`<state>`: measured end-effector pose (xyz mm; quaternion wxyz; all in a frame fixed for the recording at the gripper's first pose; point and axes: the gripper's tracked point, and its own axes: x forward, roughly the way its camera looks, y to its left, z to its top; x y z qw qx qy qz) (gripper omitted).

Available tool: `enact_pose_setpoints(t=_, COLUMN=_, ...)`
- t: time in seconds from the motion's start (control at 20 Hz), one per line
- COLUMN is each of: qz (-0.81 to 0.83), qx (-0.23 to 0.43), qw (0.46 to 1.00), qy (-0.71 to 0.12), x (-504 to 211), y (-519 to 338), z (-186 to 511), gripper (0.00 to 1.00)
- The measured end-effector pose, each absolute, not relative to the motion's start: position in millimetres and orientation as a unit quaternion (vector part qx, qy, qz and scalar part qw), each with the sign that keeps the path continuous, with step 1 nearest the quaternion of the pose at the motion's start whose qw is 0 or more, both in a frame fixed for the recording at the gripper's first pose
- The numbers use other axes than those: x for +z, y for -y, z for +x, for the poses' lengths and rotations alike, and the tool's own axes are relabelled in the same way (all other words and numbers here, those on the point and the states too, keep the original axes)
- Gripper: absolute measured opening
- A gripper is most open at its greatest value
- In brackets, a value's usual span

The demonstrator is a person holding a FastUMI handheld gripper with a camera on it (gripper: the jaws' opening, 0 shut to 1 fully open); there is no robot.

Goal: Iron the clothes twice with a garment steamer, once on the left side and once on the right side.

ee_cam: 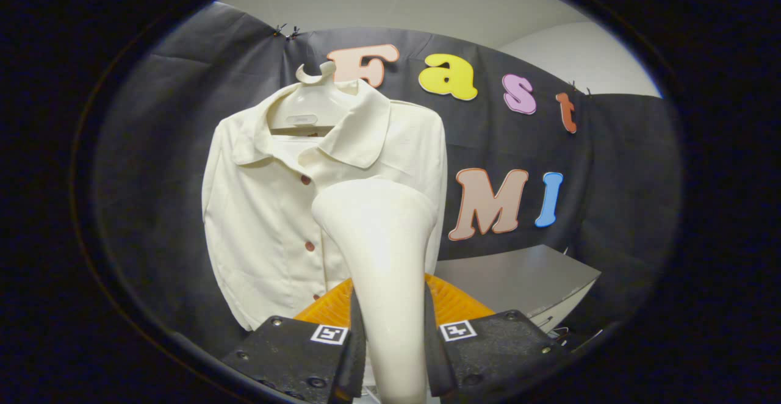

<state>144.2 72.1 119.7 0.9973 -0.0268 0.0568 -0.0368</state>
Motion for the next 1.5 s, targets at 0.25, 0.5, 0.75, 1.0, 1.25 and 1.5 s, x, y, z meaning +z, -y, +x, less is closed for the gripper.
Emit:
enact_pose_setpoints(t=0.25, qz=-0.037, qx=-0.044, qw=0.996, qy=-0.064, x=129, y=-73, z=188, gripper=0.41)
enact_pose_setpoints(t=0.5, qz=-0.026, qx=-0.056, qw=0.997, qy=-0.045, x=126, y=-73, z=205, gripper=0.41)
enact_pose_setpoints(t=0.75, qz=-0.026, qx=-0.067, qw=0.997, qy=-0.03, x=123, y=-74, z=205, gripper=0.41)
enact_pose_setpoints(t=1.0, qz=-0.035, qx=-0.085, qw=0.994, qy=-0.051, x=96, y=-67, z=198, gripper=0.41)
enact_pose_setpoints(t=1.25, qz=-0.032, qx=-0.081, qw=0.993, qy=-0.086, x=54, y=-67, z=190, gripper=0.41)
enact_pose_setpoints(t=1.5, qz=-0.038, qx=-0.083, qw=0.989, qy=-0.114, x=20, y=-67, z=185, gripper=0.41)
